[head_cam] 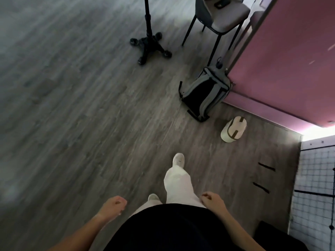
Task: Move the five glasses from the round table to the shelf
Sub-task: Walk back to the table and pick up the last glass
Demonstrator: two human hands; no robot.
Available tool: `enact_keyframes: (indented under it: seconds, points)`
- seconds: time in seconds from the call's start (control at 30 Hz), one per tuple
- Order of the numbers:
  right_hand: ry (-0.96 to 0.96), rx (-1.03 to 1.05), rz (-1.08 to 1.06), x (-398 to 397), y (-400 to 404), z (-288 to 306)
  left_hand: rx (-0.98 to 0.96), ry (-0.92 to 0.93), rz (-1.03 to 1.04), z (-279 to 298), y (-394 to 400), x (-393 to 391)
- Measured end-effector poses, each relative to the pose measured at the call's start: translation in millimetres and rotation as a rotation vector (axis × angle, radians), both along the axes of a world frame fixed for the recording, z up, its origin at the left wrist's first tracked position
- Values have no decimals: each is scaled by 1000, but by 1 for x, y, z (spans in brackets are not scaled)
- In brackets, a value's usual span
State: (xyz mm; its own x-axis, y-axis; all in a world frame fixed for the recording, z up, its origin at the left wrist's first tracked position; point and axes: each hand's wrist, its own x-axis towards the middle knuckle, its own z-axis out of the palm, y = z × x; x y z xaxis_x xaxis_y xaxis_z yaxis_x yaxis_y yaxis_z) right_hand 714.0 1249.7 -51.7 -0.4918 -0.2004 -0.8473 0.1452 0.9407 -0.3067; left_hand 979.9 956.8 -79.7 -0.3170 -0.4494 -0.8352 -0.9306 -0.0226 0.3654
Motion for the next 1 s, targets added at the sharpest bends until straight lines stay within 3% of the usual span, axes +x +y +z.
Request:
enact_keyframes:
  seconds: [0.17, 0.27, 0.4, 0.5, 0.67, 0.9, 1.0]
  points:
    - [-16, 20, -18, -77, -37, -16, 13, -46, -14, -3, -35, -62]
    - [-36, 36, 114, -137, -59, -15, 25, -51, -47, 1, -56, -117]
    - [1, 114, 228, -219, -90, -8, -106, -43, 145, 6, -95, -194]
    - [-22, 128, 176, -280, -118, -5, -190, -2, 224, 15, -131, -248]
    - [-75, 144, 212, -364, -181, -6, -89, 35, 194, 16, -169, -306]
    - [-34, 108, 221, -406, -302, -10, -57, 65, 313, 7, -277, -355]
    - [-84, 91, 348, -403, -360, -10, -45, 73, 322, 9, -331, -376]
